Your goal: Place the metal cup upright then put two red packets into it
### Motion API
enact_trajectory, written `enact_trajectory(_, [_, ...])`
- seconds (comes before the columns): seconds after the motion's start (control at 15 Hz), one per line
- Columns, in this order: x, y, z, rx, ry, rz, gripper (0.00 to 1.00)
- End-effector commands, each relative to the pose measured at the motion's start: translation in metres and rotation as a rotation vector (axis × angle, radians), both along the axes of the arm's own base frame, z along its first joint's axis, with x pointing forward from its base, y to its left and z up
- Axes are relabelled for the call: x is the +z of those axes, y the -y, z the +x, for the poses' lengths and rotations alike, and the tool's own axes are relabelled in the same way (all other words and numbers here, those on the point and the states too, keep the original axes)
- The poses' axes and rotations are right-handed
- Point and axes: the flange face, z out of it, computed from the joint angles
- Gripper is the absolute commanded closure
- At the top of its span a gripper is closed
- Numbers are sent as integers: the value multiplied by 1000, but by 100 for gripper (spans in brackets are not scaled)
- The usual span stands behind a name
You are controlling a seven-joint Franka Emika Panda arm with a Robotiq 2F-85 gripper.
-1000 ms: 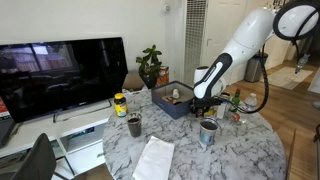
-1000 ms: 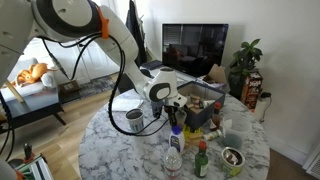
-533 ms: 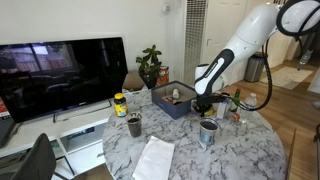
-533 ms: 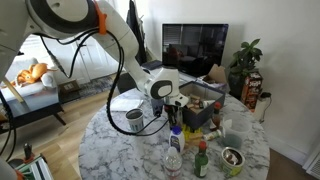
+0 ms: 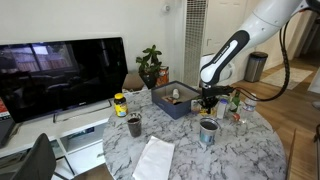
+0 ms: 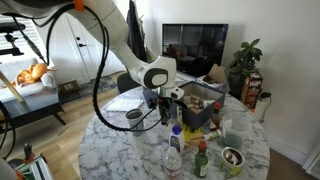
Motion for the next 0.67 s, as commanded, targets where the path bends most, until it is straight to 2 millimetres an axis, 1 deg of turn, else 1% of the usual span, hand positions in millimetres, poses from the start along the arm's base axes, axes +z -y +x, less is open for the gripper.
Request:
enact_trajectory(0.0, [48,-31,-47,181,-4,84,99])
enact_trajectory(0.2, [76,-62,-71,323,-3,153,99])
enact_trajectory(0.33, [85,-83,-80,419,-25,205,99])
enact_trajectory(0.53, [91,-104,-87,499,-58,263,99])
enact_trajectory(0.6, [89,-108,-86,510,-62,278,99])
